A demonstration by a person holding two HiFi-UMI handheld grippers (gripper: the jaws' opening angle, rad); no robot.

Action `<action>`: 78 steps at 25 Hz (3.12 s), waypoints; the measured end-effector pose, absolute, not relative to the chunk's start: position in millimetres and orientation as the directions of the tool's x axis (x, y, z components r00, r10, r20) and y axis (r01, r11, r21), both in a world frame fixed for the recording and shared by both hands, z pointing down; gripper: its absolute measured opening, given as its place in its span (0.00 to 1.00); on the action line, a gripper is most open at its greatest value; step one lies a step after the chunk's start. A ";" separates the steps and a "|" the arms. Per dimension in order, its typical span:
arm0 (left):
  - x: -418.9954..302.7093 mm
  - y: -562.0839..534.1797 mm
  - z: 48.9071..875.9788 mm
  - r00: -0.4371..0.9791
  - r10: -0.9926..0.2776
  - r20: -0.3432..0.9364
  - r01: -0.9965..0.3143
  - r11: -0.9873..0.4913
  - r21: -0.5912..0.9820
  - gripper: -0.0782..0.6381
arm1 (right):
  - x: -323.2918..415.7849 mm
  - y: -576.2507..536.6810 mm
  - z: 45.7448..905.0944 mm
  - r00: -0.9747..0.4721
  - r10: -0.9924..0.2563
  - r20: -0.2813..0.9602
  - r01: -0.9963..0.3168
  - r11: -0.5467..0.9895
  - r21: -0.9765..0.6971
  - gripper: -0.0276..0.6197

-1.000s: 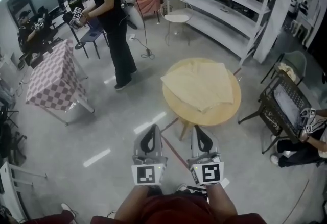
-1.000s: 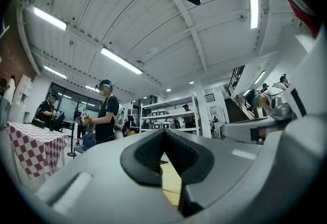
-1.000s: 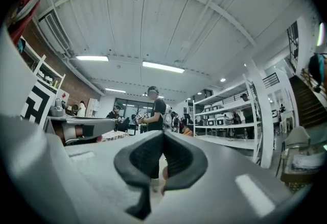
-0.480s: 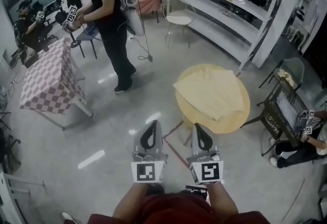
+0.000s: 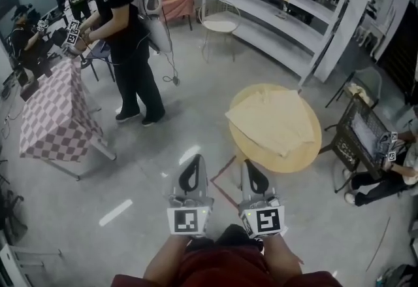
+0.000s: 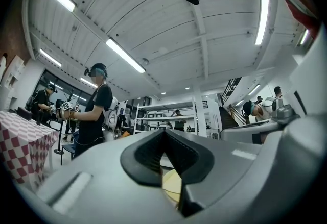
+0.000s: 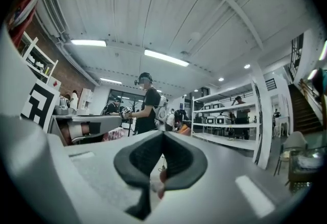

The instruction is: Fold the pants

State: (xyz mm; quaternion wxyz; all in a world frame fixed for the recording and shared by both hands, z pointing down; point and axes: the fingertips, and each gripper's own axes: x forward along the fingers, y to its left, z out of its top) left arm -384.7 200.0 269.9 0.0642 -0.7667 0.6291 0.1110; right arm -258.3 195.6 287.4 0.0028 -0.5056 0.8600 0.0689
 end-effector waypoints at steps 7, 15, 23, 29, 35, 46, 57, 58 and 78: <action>-384.4 164.9 276.7 0.222 -0.943 -0.248 -0.969 -0.241 0.048 0.12 | -253.6 159.9 290.5 -0.427 -0.899 -0.094 -0.903 0.418 0.101 0.04; -380.5 98.6 283.1 0.275 -0.934 -0.229 -0.959 -0.283 0.003 0.12 | -251.9 101.8 303.9 -0.401 -0.908 -0.119 -0.915 0.403 0.014 0.04; -343.1 24.9 292.8 0.377 -0.908 -0.186 -0.923 -0.384 0.003 0.12 | -218.5 41.8 313.3 -0.312 -0.945 -0.099 -0.949 0.314 -0.012 0.04; -303.0 -25.3 301.8 0.466 -0.870 -0.161 -0.884 -0.466 -0.037 0.12 | -171.9 8.5 325.2 -0.211 -0.975 -0.077 -0.977 0.213 -0.019 0.04; -258.3 -59.9 308.7 0.552 -0.822 -0.139 -0.833 -0.550 -0.057 0.12 | -121.9 -11.6 330.5 -0.114 -0.992 -0.058 -0.992 0.117 -0.043 0.04; -234.4 -109.2 327.7 0.728 -0.675 -0.122 -0.682 -0.731 -0.026 0.12 | -115.7 -34.8 338.5 0.094 -0.995 -0.010 -0.995 -0.094 -0.015 0.04; -242.4 -130.8 343.7 0.835 -0.537 -0.120 -0.543 -0.839 -0.026 0.12 | -133.8 -37.0 349.8 0.264 -0.965 0.004 -0.964 -0.264 0.009 0.04; -242.6 -131.6 346.1 0.841 -0.529 -0.116 -0.535 -0.844 -0.029 0.12 | -133.1 -35.9 351.9 0.277 -0.961 0.006 -0.961 -0.277 0.009 0.04; -223.1 -136.1 475.4 0.893 -0.368 0.259 -0.275 -0.901 -0.335 0.12 | -104.0 -33.6 478.4 0.205 -0.920 0.335 -0.968 -0.139 0.210 0.05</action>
